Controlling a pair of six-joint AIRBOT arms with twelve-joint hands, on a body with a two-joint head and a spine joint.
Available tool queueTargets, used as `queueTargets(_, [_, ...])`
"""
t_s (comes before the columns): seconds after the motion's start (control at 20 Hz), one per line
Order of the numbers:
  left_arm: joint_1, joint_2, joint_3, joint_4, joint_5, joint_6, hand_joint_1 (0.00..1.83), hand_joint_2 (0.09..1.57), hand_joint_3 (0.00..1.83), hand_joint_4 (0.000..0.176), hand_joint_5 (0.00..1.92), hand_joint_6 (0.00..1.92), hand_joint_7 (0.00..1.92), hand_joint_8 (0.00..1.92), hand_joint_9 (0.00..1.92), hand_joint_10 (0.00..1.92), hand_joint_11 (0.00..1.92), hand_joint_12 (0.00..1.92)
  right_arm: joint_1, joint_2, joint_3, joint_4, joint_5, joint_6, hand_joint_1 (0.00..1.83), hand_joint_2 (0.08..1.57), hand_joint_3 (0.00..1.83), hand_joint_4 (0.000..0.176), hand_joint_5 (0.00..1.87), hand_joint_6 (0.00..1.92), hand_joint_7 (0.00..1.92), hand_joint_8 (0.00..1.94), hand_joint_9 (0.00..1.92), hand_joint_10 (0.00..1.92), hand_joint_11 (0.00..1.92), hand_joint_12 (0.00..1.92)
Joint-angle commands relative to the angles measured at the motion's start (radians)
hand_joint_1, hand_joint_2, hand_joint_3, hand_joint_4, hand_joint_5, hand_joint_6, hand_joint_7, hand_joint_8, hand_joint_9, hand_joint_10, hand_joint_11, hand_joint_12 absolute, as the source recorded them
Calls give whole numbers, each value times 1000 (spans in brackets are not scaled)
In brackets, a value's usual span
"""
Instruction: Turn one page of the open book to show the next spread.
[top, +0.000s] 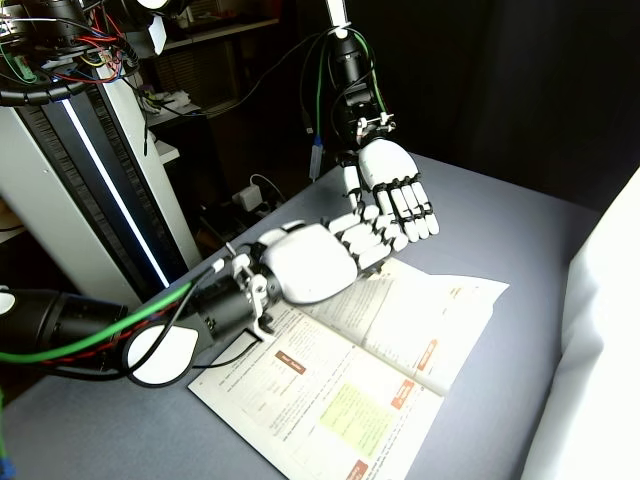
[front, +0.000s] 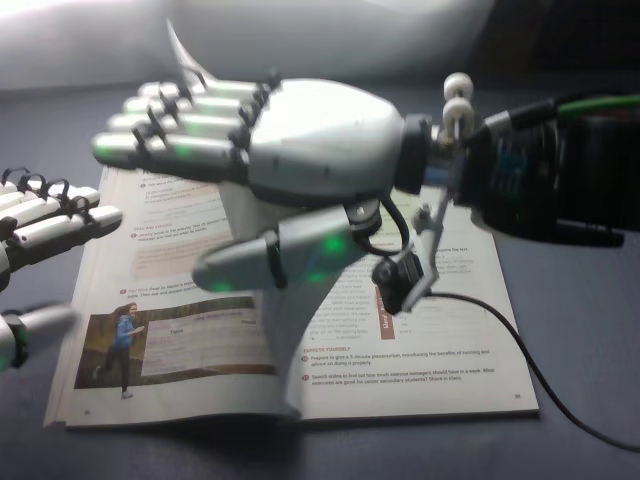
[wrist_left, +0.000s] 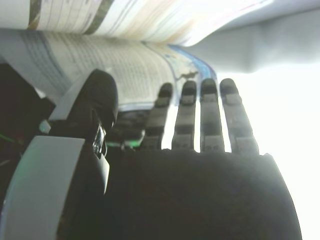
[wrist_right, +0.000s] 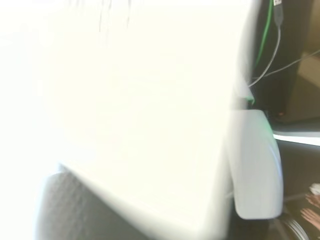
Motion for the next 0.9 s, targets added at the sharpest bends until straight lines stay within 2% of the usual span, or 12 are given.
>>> queueTargets(0.0, [-6,-4,6,-15,-117,-4,0,1325,0,115,0,0,0,0,1,0,0,6,28,0,-1,51,128,2,0,1249,2,0,0,0,0,0,0,0,0,0])
queueTargets(0.05, [-6,-5,7,-15,-119,-5,0,1429,0,99,0,0,0,0,0,0,0,283,43,7,-2,52,137,2,0,1255,5,0,0,0,0,0,0,0,0,0])
queueTargets(0.1, [-6,-5,7,-15,-120,-5,0,1446,0,19,0,0,0,0,0,0,0,221,50,21,-7,56,146,2,0,1263,8,0,8,3,0,0,0,0,0,0])
queueTargets(0.2, [-8,-5,5,-14,-120,-6,0,1446,0,19,0,0,0,0,0,0,0,221,65,75,-30,62,152,3,0,1263,8,0,8,3,0,0,0,0,0,0])
queueTargets(0.25, [-8,-5,3,-16,-121,-6,0,1466,0,0,349,6,458,0,433,127,64,1170,71,117,-47,69,156,2,0,1229,0,0,1,0,0,0,0,0,0,0])
queueTargets(0.3, [-8,-5,3,-17,-121,-6,119,1481,2,21,82,0,91,0,86,25,12,233,74,138,-56,73,157,-1,0,1220,0,0,0,0,0,0,0,0,0,0])
queueTargets(0.35, [-8,-5,2,-18,-121,-6,182,1472,0,47,64,12,17,0,16,4,2,46,75,168,-71,80,157,-13,0,1216,0,3,0,0,0,0,0,0,0,0])
queueTargets(0.4, [-8,-5,0,-18,-121,-6,176,1471,0,50,60,12,0,0,0,0,0,1,75,199,-91,95,156,-36,0,1240,0,0,0,0,0,0,0,0,0,0])
queueTargets(0.45, [-8,-5,-1,-19,-123,-6,145,1484,4,19,81,15,5,2,0,0,0,0,75,207,-113,104,155,-56,0,1177,0,40,0,0,0,0,0,0,0,0])
queueTargets(0.6, [-8,-5,-4,-20,-129,-6,164,1486,2,13,86,12,0,0,0,0,0,0,63,280,-160,106,141,-64,0,1166,0,50,0,0,0,0,0,0,0,0])
queueTargets(0.65, [-8,-5,-5,-20,-130,-6,215,1472,0,1,119,15,20,5,0,0,0,0,45,311,-175,106,131,-64,0,1270,20,0,0,0,0,0,0,0,0,0])
queueTargets(0.85, [-4,-6,-6,-26,-136,-6,164,1483,3,0,138,6,33,2,0,0,0,0,-24,387,-213,122,111,-60,0,1260,5,0,0,0,0,0,0,0,0,0])
